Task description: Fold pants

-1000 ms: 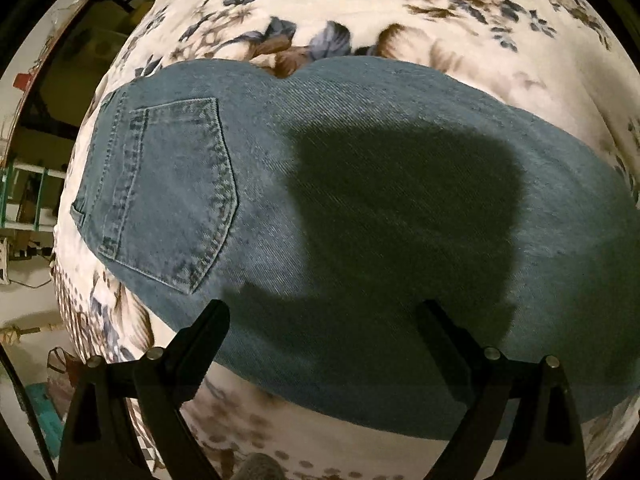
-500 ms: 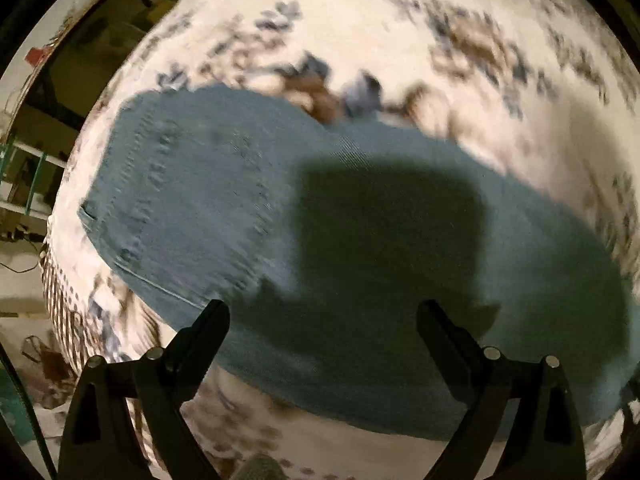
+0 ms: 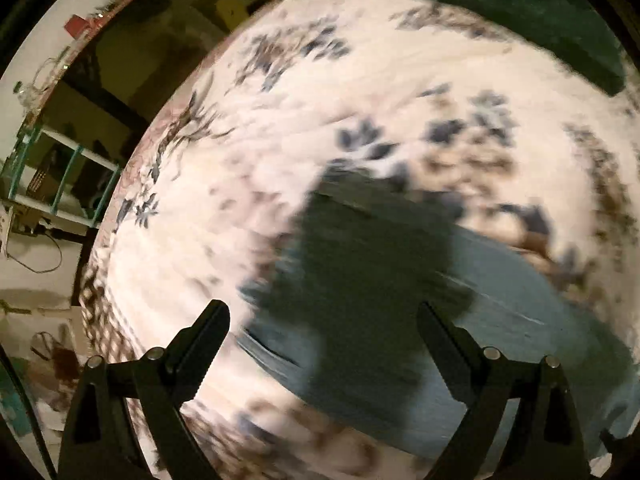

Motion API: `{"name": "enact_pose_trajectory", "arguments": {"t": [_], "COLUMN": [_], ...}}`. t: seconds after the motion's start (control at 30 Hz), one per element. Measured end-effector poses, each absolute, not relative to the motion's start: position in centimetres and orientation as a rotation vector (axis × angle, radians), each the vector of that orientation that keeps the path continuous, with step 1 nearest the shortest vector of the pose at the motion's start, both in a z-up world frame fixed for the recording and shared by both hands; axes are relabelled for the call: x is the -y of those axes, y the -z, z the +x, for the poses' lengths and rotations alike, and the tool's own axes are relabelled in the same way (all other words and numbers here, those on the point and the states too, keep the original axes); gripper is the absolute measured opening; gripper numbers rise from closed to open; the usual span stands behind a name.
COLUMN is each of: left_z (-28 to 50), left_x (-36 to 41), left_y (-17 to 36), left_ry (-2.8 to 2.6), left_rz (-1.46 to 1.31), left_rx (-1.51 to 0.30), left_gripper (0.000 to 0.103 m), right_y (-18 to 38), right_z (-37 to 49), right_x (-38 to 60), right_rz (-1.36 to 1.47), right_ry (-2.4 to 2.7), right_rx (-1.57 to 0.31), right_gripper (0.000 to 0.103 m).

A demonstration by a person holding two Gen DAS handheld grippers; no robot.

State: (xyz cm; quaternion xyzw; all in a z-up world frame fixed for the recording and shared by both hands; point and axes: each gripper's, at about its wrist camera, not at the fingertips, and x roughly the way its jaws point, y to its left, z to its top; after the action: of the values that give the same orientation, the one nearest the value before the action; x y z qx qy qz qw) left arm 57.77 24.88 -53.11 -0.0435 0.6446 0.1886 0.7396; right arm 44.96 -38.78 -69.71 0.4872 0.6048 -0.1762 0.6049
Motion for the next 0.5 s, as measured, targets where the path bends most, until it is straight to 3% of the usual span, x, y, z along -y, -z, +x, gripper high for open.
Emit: {"name": "enact_pose_trajectory", "arguments": {"t": [0.2, 0.23, 0.27, 0.3, 0.33, 0.37, 0.4, 0.43, 0.5], "left_z": [59.6, 59.4, 59.3, 59.2, 59.1, 59.0, 58.9, 58.9, 59.0], "left_x": [-29.2, -29.2, -29.0, -28.6, -28.2, -27.4, -26.7, -26.3, -26.2], "left_y": [59.7, 60.0, 60.3, 60.3, 60.2, 59.8, 59.4, 58.9, 57.8], "left_ry": [-0.327, -0.314, -0.283, -0.254, -0.252, -0.247, -0.232, -0.242, -0.265], "left_rz": [-0.149, -0.157, -0.176, -0.19, -0.171, -0.119, -0.098, -0.07, -0.005], "left_rx": [-1.606, -1.604, -1.587, -1.568, -1.557, -1.531, -1.508, -1.486, -1.436], "left_gripper": [0.092, 0.082, 0.06, 0.046, 0.037, 0.017, 0.002, 0.001, 0.001], "right_y": [71.1, 71.3, 71.4, 71.7, 71.6, 71.8, 71.9, 71.9, 71.1], "right_z": [44.9, 45.0, 44.8, 44.7, 44.6, 44.6, 44.5, 44.3, 44.1], "right_x": [32.2, 31.7, 31.2, 30.8, 30.8, 30.6, 30.3, 30.2, 29.5], "right_rz": [1.122, 1.124, 1.135, 1.142, 1.133, 1.116, 1.096, 1.089, 1.053], "right_ry": [0.45, 0.46, 0.459, 0.451, 0.457, 0.467, 0.478, 0.488, 0.487], "right_rx": [-1.443, -1.447, -1.448, -1.453, -1.461, -1.469, -1.472, -1.463, -1.429], "right_gripper": [0.072, 0.071, 0.071, 0.069, 0.058, 0.049, 0.028, 0.018, 0.012]}}
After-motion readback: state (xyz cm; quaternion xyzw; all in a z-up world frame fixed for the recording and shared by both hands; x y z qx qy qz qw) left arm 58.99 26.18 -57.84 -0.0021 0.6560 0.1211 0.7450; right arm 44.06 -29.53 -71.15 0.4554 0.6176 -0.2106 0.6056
